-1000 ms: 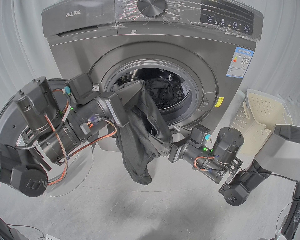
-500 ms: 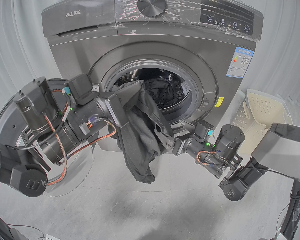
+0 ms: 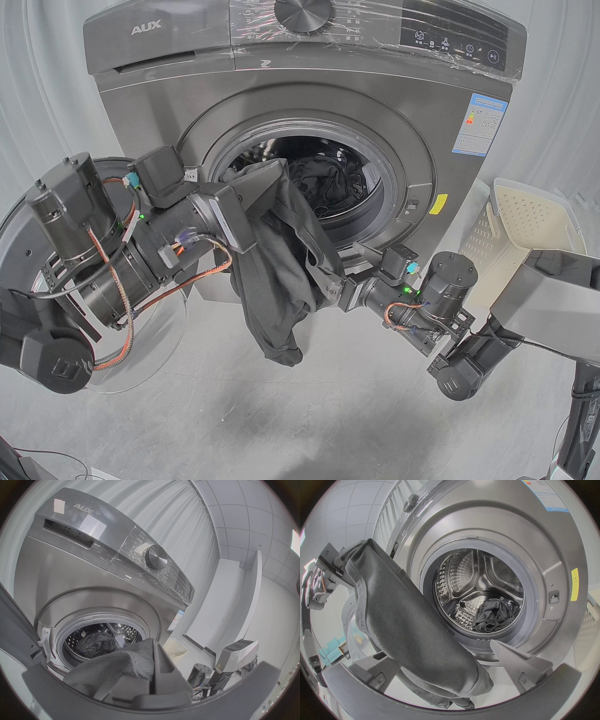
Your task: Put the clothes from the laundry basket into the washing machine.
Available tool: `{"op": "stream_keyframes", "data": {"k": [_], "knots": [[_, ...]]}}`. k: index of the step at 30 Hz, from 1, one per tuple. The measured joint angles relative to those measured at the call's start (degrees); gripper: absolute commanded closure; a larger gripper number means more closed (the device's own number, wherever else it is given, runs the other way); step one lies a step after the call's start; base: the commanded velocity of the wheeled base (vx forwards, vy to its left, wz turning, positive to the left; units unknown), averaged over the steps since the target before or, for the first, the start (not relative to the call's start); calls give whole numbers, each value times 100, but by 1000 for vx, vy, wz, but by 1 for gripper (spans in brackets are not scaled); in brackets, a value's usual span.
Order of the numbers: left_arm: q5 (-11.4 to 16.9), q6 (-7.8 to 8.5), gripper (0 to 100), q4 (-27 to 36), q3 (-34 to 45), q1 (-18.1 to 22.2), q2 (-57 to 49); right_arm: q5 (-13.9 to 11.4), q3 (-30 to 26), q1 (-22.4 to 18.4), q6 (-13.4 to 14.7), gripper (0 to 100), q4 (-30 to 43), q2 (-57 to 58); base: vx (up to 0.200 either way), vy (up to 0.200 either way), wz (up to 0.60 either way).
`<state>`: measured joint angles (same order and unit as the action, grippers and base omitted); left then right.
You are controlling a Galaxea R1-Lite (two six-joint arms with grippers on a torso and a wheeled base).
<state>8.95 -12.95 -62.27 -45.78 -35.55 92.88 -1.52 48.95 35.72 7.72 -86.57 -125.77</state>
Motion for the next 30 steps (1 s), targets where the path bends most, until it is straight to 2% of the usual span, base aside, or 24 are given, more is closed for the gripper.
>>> {"op": "stream_keyframes", "data": {"k": [5, 6, 19, 23, 30], "knots": [[0, -2, 100, 0, -15, -2, -18, 13, 146, -24, -55, 0, 10, -182, 0, 0, 0], [0, -2, 100, 0, -20, -2, -22, 18, 160, -28, -74, 100, 7, -210, 0, 0, 0], [2, -27, 100, 0, 22, 13, -46, 16, 6, -94, -102, 100, -4, -68, 0, 0, 0], [0, -40, 100, 0, 85, 16, -55, -11, -319, -116, -115, 100, 18, 361, 0, 0, 0], [0, -60, 100, -2, 324, 30, -115, -193, -1235, -166, -115, 100, 71, 1447, 0, 0, 0]]}}
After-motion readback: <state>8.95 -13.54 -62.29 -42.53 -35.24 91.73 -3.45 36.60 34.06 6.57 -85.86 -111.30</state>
